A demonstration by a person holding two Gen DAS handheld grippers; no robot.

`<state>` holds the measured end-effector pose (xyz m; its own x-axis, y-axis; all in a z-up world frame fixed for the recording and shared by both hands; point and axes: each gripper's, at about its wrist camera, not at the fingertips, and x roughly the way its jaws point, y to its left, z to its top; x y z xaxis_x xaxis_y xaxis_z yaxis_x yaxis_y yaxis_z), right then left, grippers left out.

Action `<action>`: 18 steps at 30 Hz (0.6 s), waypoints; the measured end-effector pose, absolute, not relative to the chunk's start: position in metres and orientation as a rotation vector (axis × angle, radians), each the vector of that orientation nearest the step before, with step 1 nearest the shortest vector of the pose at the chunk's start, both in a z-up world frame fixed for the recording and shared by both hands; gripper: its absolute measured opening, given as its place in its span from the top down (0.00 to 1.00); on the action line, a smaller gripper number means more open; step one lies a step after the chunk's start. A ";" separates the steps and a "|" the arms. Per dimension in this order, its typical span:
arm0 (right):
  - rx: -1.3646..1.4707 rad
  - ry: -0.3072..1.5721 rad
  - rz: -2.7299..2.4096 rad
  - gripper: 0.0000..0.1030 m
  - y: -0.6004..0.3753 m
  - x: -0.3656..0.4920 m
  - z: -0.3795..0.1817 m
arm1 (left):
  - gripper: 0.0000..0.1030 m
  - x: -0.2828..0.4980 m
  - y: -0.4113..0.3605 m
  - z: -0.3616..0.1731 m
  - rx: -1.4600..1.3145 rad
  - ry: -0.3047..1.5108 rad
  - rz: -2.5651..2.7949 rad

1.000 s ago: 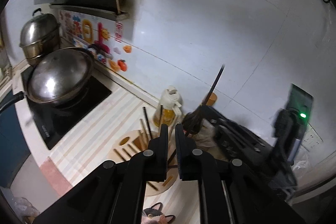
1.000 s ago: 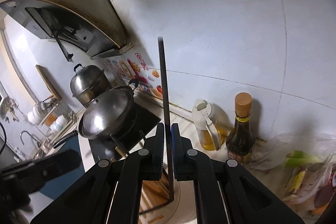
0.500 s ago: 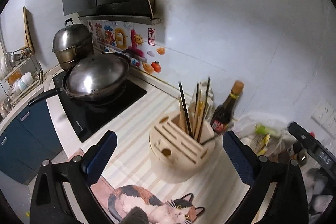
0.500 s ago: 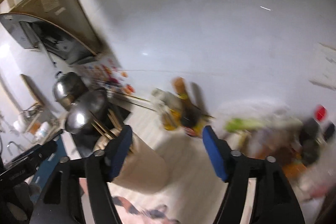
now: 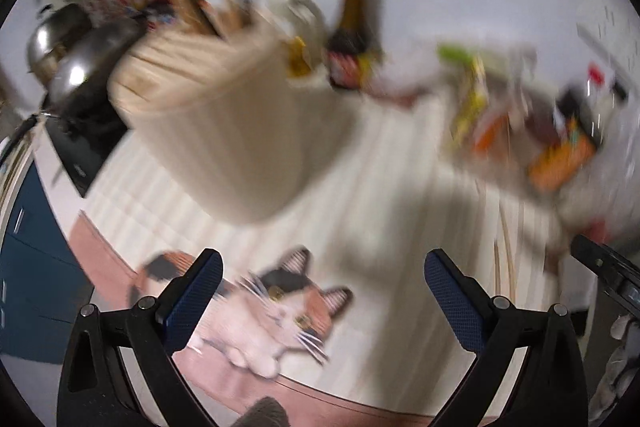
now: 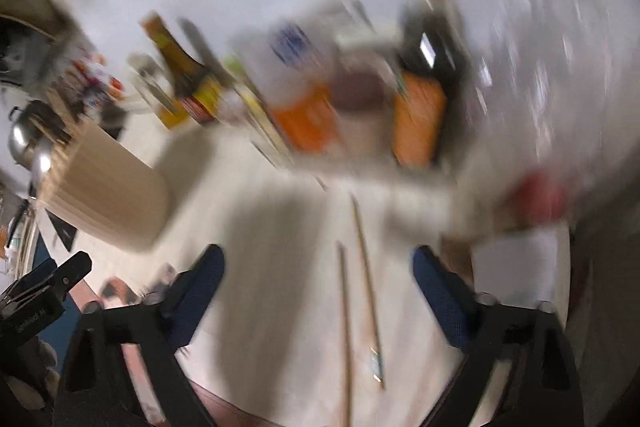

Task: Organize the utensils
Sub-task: 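Move both open tools back over the last light wooden chopsticks on the mat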

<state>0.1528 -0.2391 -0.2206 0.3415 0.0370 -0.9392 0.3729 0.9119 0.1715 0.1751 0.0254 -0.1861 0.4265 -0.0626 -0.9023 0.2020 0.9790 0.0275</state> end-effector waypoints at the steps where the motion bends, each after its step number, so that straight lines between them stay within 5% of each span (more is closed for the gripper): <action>1: 0.393 1.266 -0.242 0.41 -0.246 0.149 -0.238 | 0.00 0.173 0.017 -0.196 0.157 1.139 -0.172; 3: 0.419 1.323 -0.245 0.53 -0.255 0.142 -0.263 | 0.00 0.169 0.001 -0.214 0.194 1.177 -0.191; 10: 0.381 1.465 -0.190 0.59 -0.250 0.140 -0.326 | 0.00 0.163 -0.045 -0.258 0.303 1.252 -0.238; 14: 0.315 1.480 -0.193 0.91 -0.242 0.136 -0.337 | 0.00 0.161 -0.062 -0.267 0.348 1.263 -0.256; 18: 0.347 1.482 -0.247 0.94 -0.250 0.113 -0.335 | 0.00 0.154 -0.081 -0.274 0.383 1.281 -0.292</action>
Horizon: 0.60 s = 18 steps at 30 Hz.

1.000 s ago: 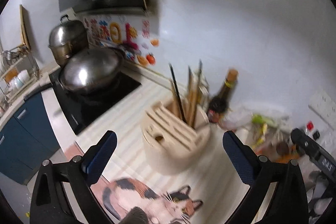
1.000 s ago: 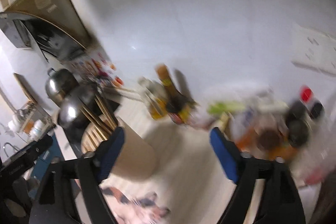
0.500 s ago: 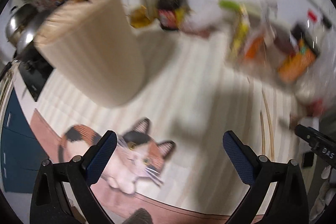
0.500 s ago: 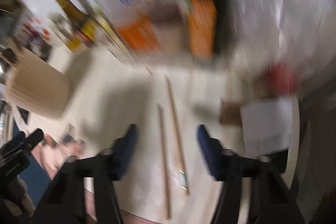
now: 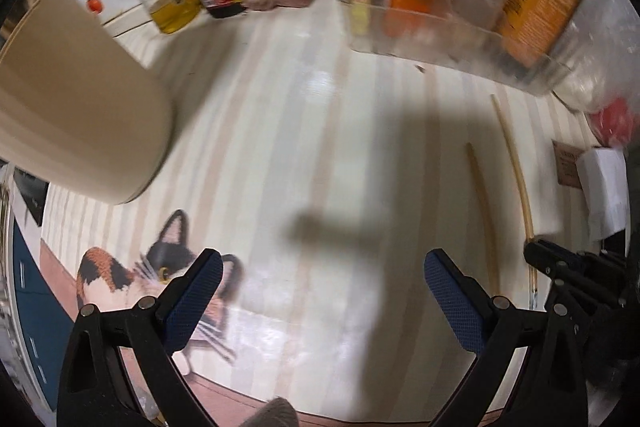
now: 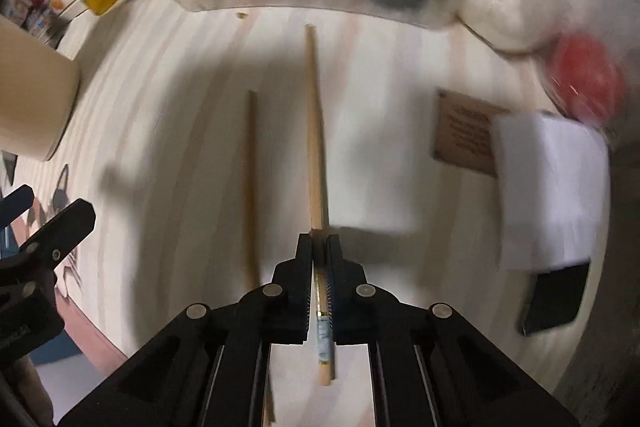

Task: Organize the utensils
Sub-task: 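Move both open tools back over the last light wooden chopsticks on the mat, then close the right tool on a light wooden chopstick while the left tool grasps the other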

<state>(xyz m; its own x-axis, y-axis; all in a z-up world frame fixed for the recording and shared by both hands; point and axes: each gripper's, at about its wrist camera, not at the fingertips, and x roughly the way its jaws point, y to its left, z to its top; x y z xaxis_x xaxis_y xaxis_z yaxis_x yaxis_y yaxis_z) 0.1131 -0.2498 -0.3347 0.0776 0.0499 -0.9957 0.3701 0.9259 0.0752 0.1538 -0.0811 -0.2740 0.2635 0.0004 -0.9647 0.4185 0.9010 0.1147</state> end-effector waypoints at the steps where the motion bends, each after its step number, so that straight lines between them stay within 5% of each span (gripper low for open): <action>1: 0.364 1.484 -0.257 0.94 -0.253 0.107 -0.334 | 0.01 0.152 -0.086 -0.275 0.388 1.289 -0.302; 6: 0.462 1.496 -0.332 0.94 -0.273 0.061 -0.331 | 0.05 0.133 -0.117 -0.287 0.357 1.348 -0.413; 11: 0.513 1.493 -0.400 0.94 -0.291 0.032 -0.330 | 0.36 0.117 -0.150 -0.308 0.356 1.419 -0.484; 18: 0.529 1.489 -0.439 0.93 -0.305 0.014 -0.329 | 0.63 0.104 -0.174 -0.313 0.420 1.362 -0.498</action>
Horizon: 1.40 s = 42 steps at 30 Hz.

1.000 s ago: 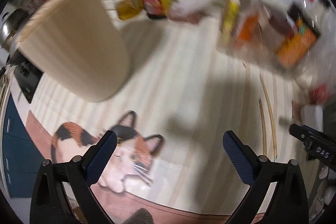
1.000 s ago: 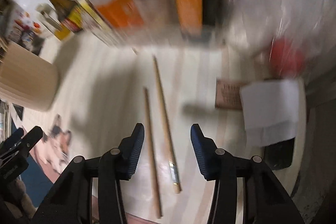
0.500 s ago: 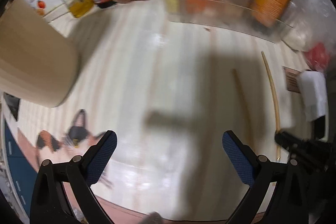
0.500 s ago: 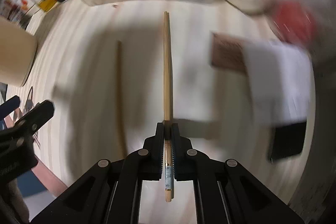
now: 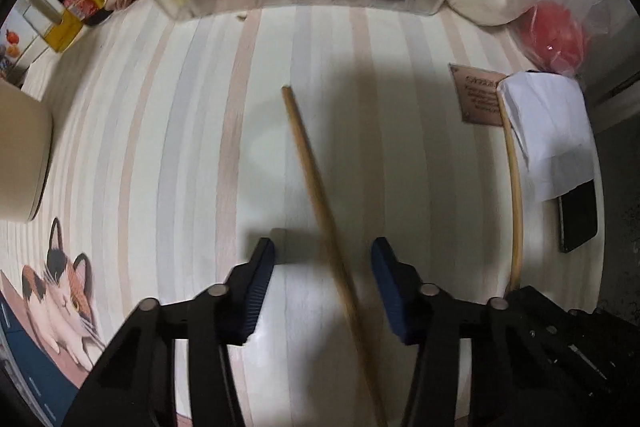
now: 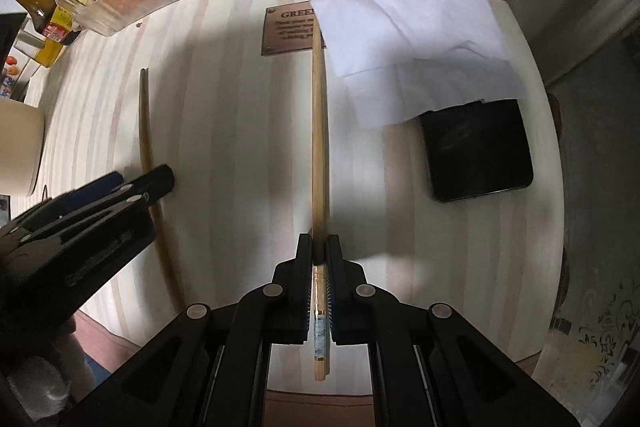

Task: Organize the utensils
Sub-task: 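Close the right tool on a light wooden chopstick while the left tool grasps the other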

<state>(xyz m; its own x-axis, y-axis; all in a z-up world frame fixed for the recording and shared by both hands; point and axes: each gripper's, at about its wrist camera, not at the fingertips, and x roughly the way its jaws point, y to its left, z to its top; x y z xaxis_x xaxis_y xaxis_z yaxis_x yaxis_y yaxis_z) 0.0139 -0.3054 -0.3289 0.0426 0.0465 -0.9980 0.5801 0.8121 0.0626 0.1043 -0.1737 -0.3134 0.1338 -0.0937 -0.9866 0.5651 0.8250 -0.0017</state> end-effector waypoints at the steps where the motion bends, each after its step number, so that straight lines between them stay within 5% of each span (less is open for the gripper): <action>1: 0.526 1.490 -0.440 0.93 -0.306 0.014 -0.329 | 0.77 0.104 -0.175 -0.312 0.424 1.349 -0.505; 2: 0.519 1.492 -0.443 0.93 -0.306 0.014 -0.329 | 0.90 0.103 -0.176 -0.311 0.426 1.344 -0.508; 4: 0.508 1.493 -0.448 0.93 -0.307 0.019 -0.330 | 0.95 0.105 -0.173 -0.311 0.412 1.351 -0.514; 22: 0.260 1.598 -0.057 0.93 -0.189 0.075 -0.338 | 0.95 0.135 0.014 -0.306 0.159 1.428 -0.218; 29: 0.311 1.655 -0.055 0.82 -0.219 0.121 -0.342 | 0.89 0.154 0.015 -0.308 0.129 1.443 -0.225; 31: 0.286 1.665 -0.057 0.82 -0.220 0.134 -0.344 | 0.87 0.155 0.013 -0.308 0.139 1.437 -0.227; 35: 0.237 1.665 -0.039 0.82 -0.215 0.157 -0.347 | 0.68 0.146 -0.001 -0.308 0.146 1.435 -0.262; 42: 0.159 1.695 -0.072 0.83 -0.186 0.183 -0.351 | 0.61 0.142 -0.030 -0.309 0.172 1.426 -0.260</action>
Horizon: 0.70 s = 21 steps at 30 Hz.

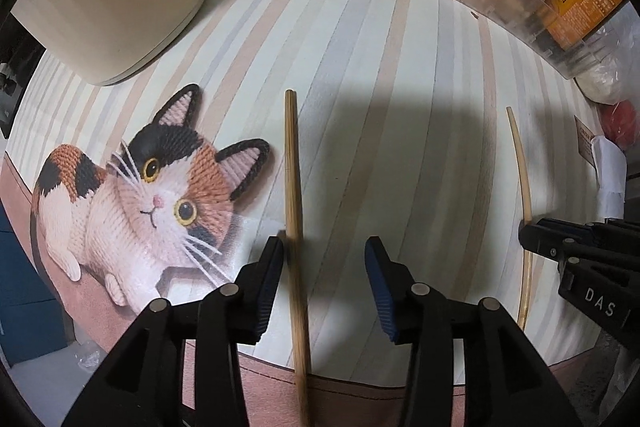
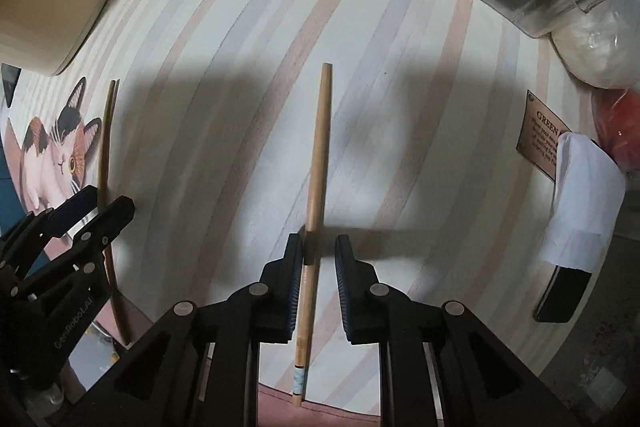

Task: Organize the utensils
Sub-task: 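Close the right tool on a light wooden chopstick while the left tool grasps the other, then lift both light wooden chopsticks and carry them above the beige holder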

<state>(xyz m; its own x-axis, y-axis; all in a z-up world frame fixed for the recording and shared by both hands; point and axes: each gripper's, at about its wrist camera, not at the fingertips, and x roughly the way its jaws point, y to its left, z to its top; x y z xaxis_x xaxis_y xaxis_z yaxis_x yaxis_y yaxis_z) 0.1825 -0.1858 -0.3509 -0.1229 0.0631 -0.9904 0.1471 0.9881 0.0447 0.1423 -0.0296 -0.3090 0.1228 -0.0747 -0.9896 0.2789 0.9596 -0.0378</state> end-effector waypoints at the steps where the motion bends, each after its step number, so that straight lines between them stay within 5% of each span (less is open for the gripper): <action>1: 0.153 1.692 -0.076 0.83 -0.181 0.183 -0.350 | 0.61 0.143 -0.030 -0.309 0.166 1.427 -0.259; 12: 0.138 1.692 -0.099 0.75 -0.142 0.154 -0.339 | 0.61 0.135 -0.017 -0.313 0.157 1.424 -0.257; 15: 0.152 1.680 -0.122 0.75 -0.139 0.153 -0.339 | 0.72 0.135 -0.015 -0.314 0.197 1.416 -0.238; 17: 0.186 1.661 -0.154 0.76 -0.140 0.151 -0.339 | 0.93 0.136 -0.014 -0.314 0.208 1.391 -0.235; 21: 0.182 1.615 -0.205 0.93 -0.142 0.142 -0.335 | 0.95 0.143 -0.009 -0.315 0.190 1.389 -0.235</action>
<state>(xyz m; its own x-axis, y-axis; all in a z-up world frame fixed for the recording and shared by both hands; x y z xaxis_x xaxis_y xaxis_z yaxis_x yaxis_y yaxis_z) 0.1416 -0.1421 -0.3345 -0.0544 -0.0082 -0.9985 0.2415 0.9702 -0.0211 0.1428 -0.0094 -0.3147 0.1642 -0.0524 -0.9850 0.2751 0.9614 -0.0053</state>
